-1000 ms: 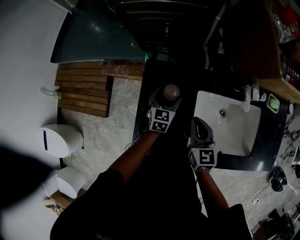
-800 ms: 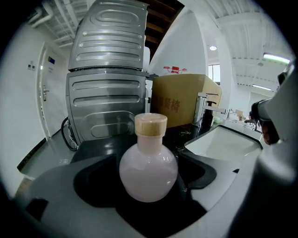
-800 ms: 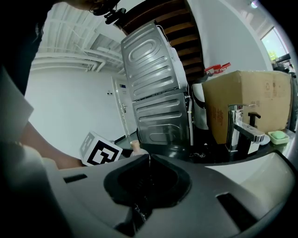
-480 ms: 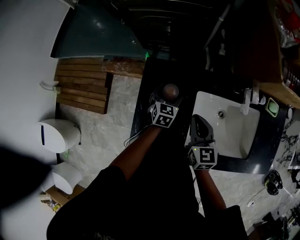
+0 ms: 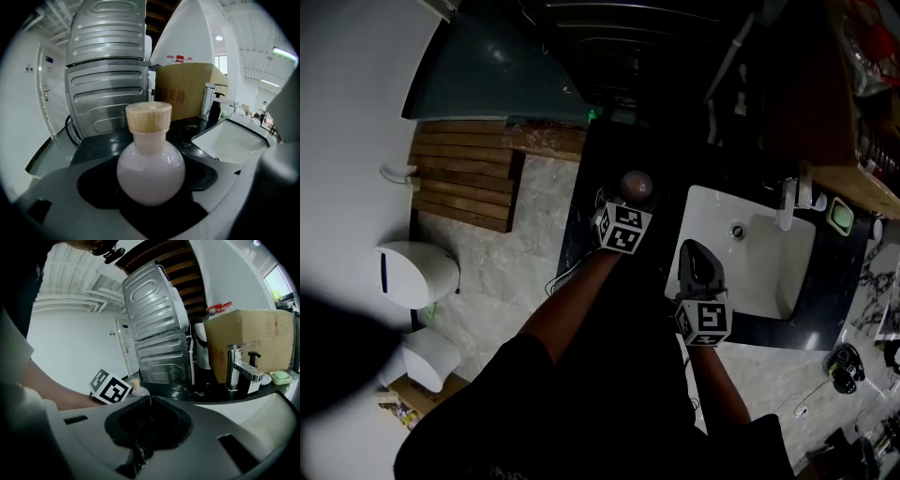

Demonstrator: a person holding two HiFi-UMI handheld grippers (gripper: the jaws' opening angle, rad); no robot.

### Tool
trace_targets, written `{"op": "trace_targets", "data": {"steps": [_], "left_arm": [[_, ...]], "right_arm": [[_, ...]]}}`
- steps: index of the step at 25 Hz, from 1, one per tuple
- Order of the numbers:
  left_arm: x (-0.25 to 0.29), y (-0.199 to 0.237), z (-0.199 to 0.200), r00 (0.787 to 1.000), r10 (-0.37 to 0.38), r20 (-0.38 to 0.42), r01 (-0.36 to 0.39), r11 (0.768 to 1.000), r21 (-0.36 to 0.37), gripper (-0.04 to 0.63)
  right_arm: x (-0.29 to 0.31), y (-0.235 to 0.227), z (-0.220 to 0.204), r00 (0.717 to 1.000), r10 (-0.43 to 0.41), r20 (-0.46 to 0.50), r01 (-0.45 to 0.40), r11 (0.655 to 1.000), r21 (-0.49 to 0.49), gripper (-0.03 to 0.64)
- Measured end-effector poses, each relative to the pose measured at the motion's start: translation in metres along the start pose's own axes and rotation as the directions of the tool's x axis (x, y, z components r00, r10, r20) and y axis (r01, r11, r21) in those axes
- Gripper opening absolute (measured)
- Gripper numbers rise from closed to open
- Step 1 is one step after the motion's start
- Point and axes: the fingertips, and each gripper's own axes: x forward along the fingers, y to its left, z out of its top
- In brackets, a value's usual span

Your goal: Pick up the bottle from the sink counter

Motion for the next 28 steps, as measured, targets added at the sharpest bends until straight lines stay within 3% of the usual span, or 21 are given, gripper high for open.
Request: {"op": "trace_targets", "data": {"steps": [6, 11, 15, 20, 28], "left_arm": [[-0.010, 0.000, 0.002, 0.999, -0.020, 0.038, 0.022, 0.999, -0.047, 0.394], [-0.037, -0.001, 0.011, 0.998, -0.031, 0.063, 0.035, 0.997, -0.063, 0.394], [-0.070, -0.007, 0.028, 0.995, -0.041, 0.086, 0.044, 0.998, -0.035, 0.394], [-0.112, -0.009, 0.038, 0.992, -0.029, 0.123, 0.038, 0.997, -0.073, 0.394], [-0.186, -0.010, 0.058, 0.976, -0.052, 0.210, 0.070, 0.995, -0.075, 0.394]], "right_arm": [[-0.008, 0.004, -0.013, 0.999, 0.034, -0.040, -0.034, 0.999, -0.010, 0.039], [-0.009, 0.003, -0.012, 0.999, 0.029, -0.020, -0.029, 0.999, 0.015, 0.039], [-0.007, 0.002, 0.000, 0.999, 0.028, 0.024, -0.028, 1.000, 0.008, 0.039], [-0.012, 0.000, 0.017, 0.998, -0.001, 0.055, 0.001, 1.000, -0.005, 0.039], [-0.024, 0.010, 0.032, 0.994, -0.067, 0.090, 0.069, 0.998, -0.016, 0.040]]}}
